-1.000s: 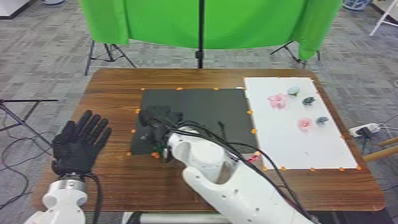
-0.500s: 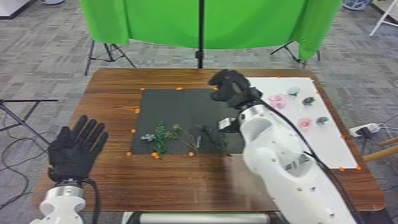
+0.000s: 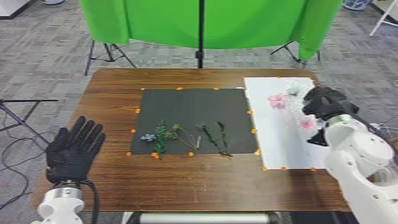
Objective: Arrange flowers
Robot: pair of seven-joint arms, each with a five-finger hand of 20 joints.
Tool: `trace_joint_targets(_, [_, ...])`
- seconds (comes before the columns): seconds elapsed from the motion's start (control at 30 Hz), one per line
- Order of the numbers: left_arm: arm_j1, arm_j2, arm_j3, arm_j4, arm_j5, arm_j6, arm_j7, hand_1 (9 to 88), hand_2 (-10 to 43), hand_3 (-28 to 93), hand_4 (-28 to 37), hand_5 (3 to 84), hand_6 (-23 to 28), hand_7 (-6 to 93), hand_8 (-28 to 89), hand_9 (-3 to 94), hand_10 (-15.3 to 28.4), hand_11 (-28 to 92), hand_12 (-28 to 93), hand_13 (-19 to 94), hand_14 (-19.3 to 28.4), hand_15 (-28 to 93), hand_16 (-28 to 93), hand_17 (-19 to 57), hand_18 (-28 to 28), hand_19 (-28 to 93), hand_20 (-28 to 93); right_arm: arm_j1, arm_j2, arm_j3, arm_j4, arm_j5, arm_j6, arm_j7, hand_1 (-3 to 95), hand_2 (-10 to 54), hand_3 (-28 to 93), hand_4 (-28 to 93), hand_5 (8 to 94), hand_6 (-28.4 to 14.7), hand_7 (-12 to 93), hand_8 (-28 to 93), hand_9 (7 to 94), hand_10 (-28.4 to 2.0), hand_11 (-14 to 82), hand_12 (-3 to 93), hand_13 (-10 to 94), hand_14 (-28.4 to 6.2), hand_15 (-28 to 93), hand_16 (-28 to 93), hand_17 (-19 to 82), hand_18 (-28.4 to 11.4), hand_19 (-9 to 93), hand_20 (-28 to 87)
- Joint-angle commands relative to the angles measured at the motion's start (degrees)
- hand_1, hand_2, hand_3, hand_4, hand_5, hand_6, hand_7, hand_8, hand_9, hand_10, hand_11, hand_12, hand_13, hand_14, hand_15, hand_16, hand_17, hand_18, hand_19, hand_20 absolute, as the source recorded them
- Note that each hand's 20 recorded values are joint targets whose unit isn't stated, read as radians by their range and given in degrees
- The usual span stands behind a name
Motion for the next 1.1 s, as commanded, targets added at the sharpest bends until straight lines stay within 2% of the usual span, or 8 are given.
trace_joint_targets(0.03, [0.8, -0.63, 0.34, 0.05, 0.32, 1.36, -0.69, 30.3, 13.3, 77, -28.3, 44.6, 10.3, 9.0, -9, 38.0, 15.6, 20, 8, 27, 15.9, 34, -8, -8.6, 14.0, 36, 10, -2.7, 0.3, 0.6, 0.8, -1.3, -1.7, 0.1, 47.0, -9.5, 88, -28, 53.8, -3.5, 15, -13, 47.9, -16.4, 12.8, 14.9, 40, -16.0, 36, 14, 21, -24.3, 74, 39])
trace_joint_targets(0.37, [0.2, -0.96, 1.32, 0.51, -1.48, 1.76, -1.75, 30.1, 13.6, 77, -28.3, 44.8, 10.3, 9.2, -9, 38.1, 15.7, 21, 8, 27, 16.0, 35, -9, -8.6, 14.0, 36, 10, 0.2, -0.4, -2.8, 4.6, -5.0, -5.4, -1.2, 47.9, -9.5, 87, -28, 48.9, -2.6, 14, -13, 46.7, -14.4, 10.6, 14.2, 48, -13.1, 40, 16, 26, -24.2, 80, 40])
trace_joint_targets(0.5, [-0.5, -0.77, 1.75, 0.6, -0.88, 2.14, -1.92, 30.1, 13.7, 77, -28.3, 44.8, 10.3, 9.2, -9, 38.2, 15.6, 21, 8, 27, 16.0, 35, -9, -8.6, 14.0, 36, 10, 0.1, -0.7, -3.1, 6.0, -6.2, -6.2, -0.6, 47.7, -9.5, 88, -28, 47.9, -2.7, 14, -12, 45.2, -14.8, 9.8, 14.4, 48, -13.1, 40, 15, 27, -24.3, 80, 39])
trace_joint_targets(0.6, [-0.5, -0.75, 1.92, -0.28, -1.0, 6.56, -2.05, 30.1, 13.9, 77, -28.3, 45.3, 10.6, 9.5, -9, 38.7, 15.8, 21, 8, 27, 16.0, 35, -9, -8.6, 14.0, 36, 10, -0.5, -0.7, -3.7, 6.7, -5.8, -4.8, -0.5, 47.7, -9.5, 88, -28, 50.5, -2.9, 16, -13, 48.5, -16.1, 15.4, 16.8, 49, -13.0, 42, 16, 29, -24.1, 82, 40])
trace_joint_targets(0.67, [-0.4, -0.84, 1.87, -0.22, -1.57, 5.94, -1.87, 30.2, 14.1, 78, -28.3, 45.9, 10.8, 9.6, -9, 39.0, 16.0, 21, 8, 28, 16.2, 35, -9, -8.6, 14.0, 36, 10, -1.1, -0.7, -4.1, 7.1, -5.4, -1.6, -0.5, 47.7, -9.5, 87, -28, 51.6, -3.0, 17, -13, 50.1, -16.4, 19.1, 17.6, 50, -12.7, 43, 16, 29, -24.0, 84, 40])
trace_joint_targets(0.77, [-0.1, -0.83, 1.95, -0.36, -1.54, 5.88, -1.84, 30.2, 14.2, 78, -28.3, 46.4, 10.8, 10.1, -9, 39.2, 16.0, 21, 8, 28, 16.3, 35, -9, -8.8, 14.1, 36, 10, -1.7, -0.9, -4.3, 7.1, -4.2, 1.0, -0.7, 49.7, -9.5, 82, -28, 60.2, -1.8, 28, -17, 59.1, -15.2, 39.6, 22.1, 59, -10.9, 53, 18, 32, -23.3, 89, 44])
trace_joint_targets(0.9, [0.2, -0.83, 1.7, -0.44, -2.08, 5.56, -1.61, 30.2, 14.3, 78, -28.3, 46.3, 10.8, 10.3, -10, 39.3, 16.1, 22, 8, 28, 16.4, 36, -9, -8.8, 14.1, 36, 10, -1.5, -1.0, -5.3, 7.1, -4.0, 4.6, -0.3, 61.0, -9.5, 61, -28, 68.0, -0.9, 37, -6, 72.5, -11.7, 28.2, 38.8, 66, -8.5, 48, 32, 33, -23.1, 90, 44])
trace_joint_targets(1.1, [0.4, -0.88, 1.67, -0.48, -2.63, 4.7, -1.46, 30.1, 14.4, 78, -28.3, 46.4, 10.7, 10.5, -10, 39.3, 16.0, 22, 7, 28, 16.4, 36, -9, -8.9, 14.1, 37, 10, -0.7, -0.3, -6.0, 4.5, -3.5, 8.4, -0.4, 63.4, -9.5, 68, -28, 75.3, -0.8, 41, -2, 82.4, -10.7, 23.3, 44.2, 72, -7.5, 46, 39, 35, -23.2, 91, 45])
